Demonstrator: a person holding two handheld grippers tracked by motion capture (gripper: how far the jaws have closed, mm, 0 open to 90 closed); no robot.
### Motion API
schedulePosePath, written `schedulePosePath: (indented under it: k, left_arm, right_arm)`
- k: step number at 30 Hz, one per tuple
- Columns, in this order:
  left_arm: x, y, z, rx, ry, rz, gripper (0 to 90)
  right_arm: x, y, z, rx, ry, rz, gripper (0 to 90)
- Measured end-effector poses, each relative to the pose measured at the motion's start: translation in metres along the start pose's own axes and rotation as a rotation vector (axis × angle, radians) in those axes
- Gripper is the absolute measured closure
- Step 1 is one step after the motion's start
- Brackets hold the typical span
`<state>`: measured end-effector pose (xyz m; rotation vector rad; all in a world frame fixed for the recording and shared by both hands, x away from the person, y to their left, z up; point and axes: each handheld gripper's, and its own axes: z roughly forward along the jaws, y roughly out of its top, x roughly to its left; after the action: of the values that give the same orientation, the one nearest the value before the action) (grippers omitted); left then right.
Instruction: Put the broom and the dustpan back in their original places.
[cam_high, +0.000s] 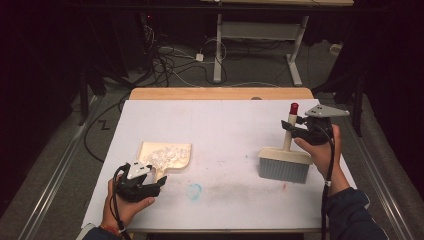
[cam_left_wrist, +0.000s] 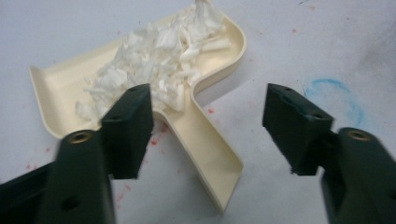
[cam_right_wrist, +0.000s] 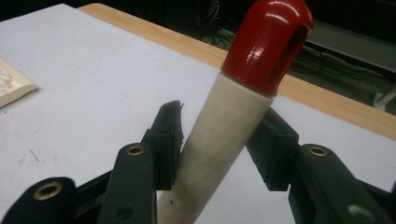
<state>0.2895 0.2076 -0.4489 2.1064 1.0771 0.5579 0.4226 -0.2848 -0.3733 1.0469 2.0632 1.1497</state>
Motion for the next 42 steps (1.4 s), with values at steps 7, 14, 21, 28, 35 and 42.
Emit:
schedulePosePath:
  k: [7,14,21,28,35,42]
  left_arm:
    - [-0.005,-0.001,0.003,-0.051,0.018,0.027,24.8]
    - [-0.011,0.0,0.007,-0.051,0.012,0.075,24.5]
    - [-0.015,-0.003,0.01,-0.034,0.005,0.124,23.8]
    - [-0.017,-0.004,0.01,-0.037,0.014,0.145,23.3]
    - [-0.019,-0.005,0.01,-0.043,0.013,0.149,22.6]
    - [-0.022,-0.003,0.011,-0.05,0.011,0.156,22.6]
  right_arm:
    - [-0.004,-0.001,0.001,-0.045,-0.072,0.01,51.8]
    - [0.005,0.004,-0.007,-0.127,-0.082,-0.056,49.4]
    - [0.005,0.003,-0.006,-0.137,-0.074,-0.041,44.6]
    - [0.013,0.004,-0.01,-0.166,-0.038,-0.057,41.8]
    - [0.022,0.005,-0.016,-0.199,0.016,-0.068,37.0]
    - [0.035,0.004,-0.023,-0.234,0.029,-0.092,34.4]
